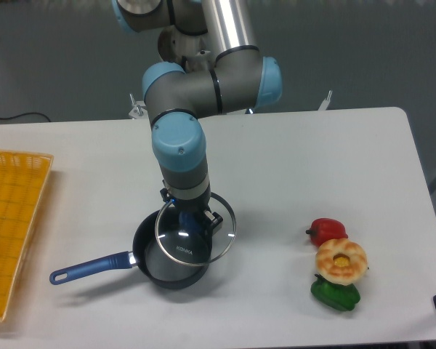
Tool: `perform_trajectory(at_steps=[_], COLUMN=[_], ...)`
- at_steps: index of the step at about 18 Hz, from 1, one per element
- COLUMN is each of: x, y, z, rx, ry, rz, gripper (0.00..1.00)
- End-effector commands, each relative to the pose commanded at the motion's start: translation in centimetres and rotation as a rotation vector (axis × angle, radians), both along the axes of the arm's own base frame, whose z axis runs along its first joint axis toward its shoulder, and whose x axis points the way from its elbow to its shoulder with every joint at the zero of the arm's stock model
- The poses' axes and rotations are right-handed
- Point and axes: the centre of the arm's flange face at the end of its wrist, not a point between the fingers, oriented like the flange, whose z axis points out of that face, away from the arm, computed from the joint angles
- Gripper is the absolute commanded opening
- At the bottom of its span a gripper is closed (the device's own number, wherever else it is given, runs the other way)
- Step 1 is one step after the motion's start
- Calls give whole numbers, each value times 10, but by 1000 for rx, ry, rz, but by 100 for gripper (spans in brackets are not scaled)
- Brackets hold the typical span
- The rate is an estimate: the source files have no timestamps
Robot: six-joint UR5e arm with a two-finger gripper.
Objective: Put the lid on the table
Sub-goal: 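Lift the glass lid off the saucepan and carry it beside the pan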
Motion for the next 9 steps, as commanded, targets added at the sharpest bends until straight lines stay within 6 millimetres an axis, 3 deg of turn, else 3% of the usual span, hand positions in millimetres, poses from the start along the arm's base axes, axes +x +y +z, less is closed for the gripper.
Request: perform_trajectory(at_steps=[5,9], x=[-6,-17], y=[-9,-27], z=[3,2], rx=[3,-2], ry=[1,-3], rz=[9,2], gripper=[63,63])
